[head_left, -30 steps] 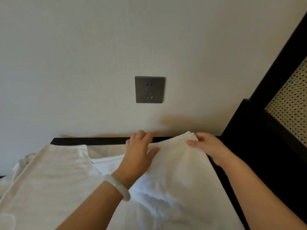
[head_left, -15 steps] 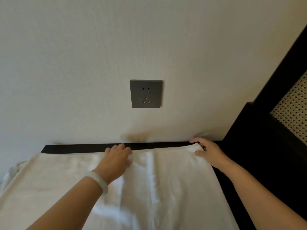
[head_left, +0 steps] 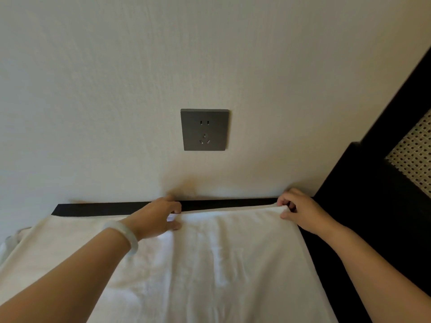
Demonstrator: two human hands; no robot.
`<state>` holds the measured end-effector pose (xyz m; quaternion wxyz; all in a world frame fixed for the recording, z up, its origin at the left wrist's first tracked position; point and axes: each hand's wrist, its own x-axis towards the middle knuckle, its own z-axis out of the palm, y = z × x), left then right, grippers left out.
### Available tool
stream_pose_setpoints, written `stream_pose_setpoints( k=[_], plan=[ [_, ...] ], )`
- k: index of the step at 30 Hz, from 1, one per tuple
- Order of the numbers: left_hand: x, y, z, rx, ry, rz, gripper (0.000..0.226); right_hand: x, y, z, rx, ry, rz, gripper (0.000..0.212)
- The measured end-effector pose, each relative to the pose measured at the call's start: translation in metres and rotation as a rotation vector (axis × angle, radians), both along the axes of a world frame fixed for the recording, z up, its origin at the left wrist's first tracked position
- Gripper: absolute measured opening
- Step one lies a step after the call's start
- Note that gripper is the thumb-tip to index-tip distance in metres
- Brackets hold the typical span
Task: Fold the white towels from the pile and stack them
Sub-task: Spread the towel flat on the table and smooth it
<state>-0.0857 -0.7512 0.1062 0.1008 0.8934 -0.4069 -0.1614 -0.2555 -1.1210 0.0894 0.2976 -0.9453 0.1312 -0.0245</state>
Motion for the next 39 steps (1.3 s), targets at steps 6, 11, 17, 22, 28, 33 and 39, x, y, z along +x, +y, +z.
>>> stream_pose_setpoints(
  k=[6,11,17,22,28,33,39],
  plan=[
    [0.007,-0.004,0.007,0.167,-0.031,-0.135,0.027,0.020,-0.002,0.010,-0.218,0.099,0.261,0.021],
    [0.018,-0.005,0.011,0.274,0.027,-0.115,0.042,0.022,-0.007,0.004,-0.039,0.015,0.081,0.028],
    [0.031,0.006,0.004,0.270,0.103,-0.014,0.042,0.022,-0.004,-0.007,0.091,-0.028,-0.028,0.019],
    [0.023,0.013,-0.016,0.114,-0.152,0.112,0.034,0.019,0.000,-0.019,0.132,-0.095,-0.184,0.018],
    [0.005,0.019,-0.039,-0.023,-0.423,0.249,0.040,0.009,0.029,-0.008,-0.319,-0.075,-0.329,0.018],
    [-0.005,0.020,-0.041,-0.131,-0.570,0.207,0.051,-0.008,0.093,-0.020,-0.491,-0.087,0.177,0.052],
    [-0.009,0.020,-0.033,-0.029,-0.516,0.277,0.044,-0.013,0.076,-0.022,-0.431,0.173,-0.035,0.061]
  ],
)
